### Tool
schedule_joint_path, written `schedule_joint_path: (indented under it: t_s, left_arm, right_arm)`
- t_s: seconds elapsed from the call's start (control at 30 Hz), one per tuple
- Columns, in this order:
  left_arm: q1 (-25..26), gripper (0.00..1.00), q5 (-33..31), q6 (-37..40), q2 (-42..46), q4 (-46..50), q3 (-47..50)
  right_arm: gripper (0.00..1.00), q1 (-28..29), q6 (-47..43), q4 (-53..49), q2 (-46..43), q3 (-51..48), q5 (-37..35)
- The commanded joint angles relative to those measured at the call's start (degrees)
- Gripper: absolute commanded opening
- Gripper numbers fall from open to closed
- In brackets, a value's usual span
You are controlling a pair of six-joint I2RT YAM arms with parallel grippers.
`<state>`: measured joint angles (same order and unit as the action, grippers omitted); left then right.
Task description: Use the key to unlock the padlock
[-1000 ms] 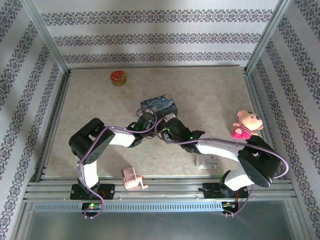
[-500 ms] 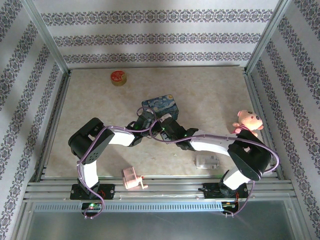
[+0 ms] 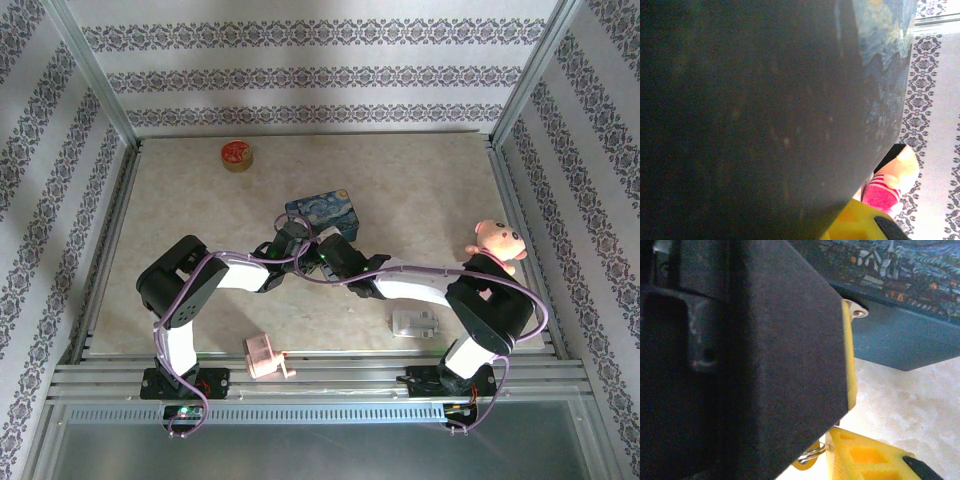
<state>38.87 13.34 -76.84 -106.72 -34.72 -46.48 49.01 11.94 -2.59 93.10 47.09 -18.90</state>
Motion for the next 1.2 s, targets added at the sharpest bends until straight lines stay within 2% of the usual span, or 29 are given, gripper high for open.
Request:
schedule_joint_path:
  t_s: [0.0,0.1,0.27,0.43,0.63,0.73,0.93,1.13,1.17]
  left_arm:
    - [-0.33,0.0,3.51,-2.18,-0.41,2.08,-0.85]
    - [-0.31,0.0,3.96,-2.09,-0.4,2.49,-0.79]
    - [-0.38,0.0,4.32,-1.79,-0.42,2.85,-0.35]
    - [-0.37,0.02,4.77,-1.65,-0.6,2.32,0.02]
    - [-0.38,0.03,5.27,-1.74,-0.89,1.56,0.17]
    - [-0.38,0.03,5.2,-1.65,-0.98,1.44,0.16]
    - [-0.38,0.08,5.04,-2.44,-1.34,0.33,0.6]
    - [-0.38,0.28,4.34,-2.45,-0.78,0.14,1.3]
    - [-0.38,0.34,4.19,-2.44,-0.67,0.13,1.43]
  right_arm:
    - [0.26,0.47,-1.21,0.61,0.94,1.34,-3.34]
    - [0.16,0.47,-1.31,1.32,0.9,1.25,-3.87]
    - [0.11,-0.82,-0.39,2.48,-0.3,1.16,-1.07]
    - [0.06,-5.83,4.06,6.59,-3.09,-1.08,11.01]
    - [0.0,-16.73,14.58,15.8,-4.95,-6.41,32.27]
    - [0.0,-19.46,16.91,18.35,-3.79,-7.1,38.7]
    - [0.0,-20.27,18.87,19.5,-1.83,-6.97,41.7]
    - [0.0,-20.1,19.45,19.33,-1.84,-7.53,40.37]
    - [0.0,-20.02,19.44,19.2,-1.93,-7.62,40.11]
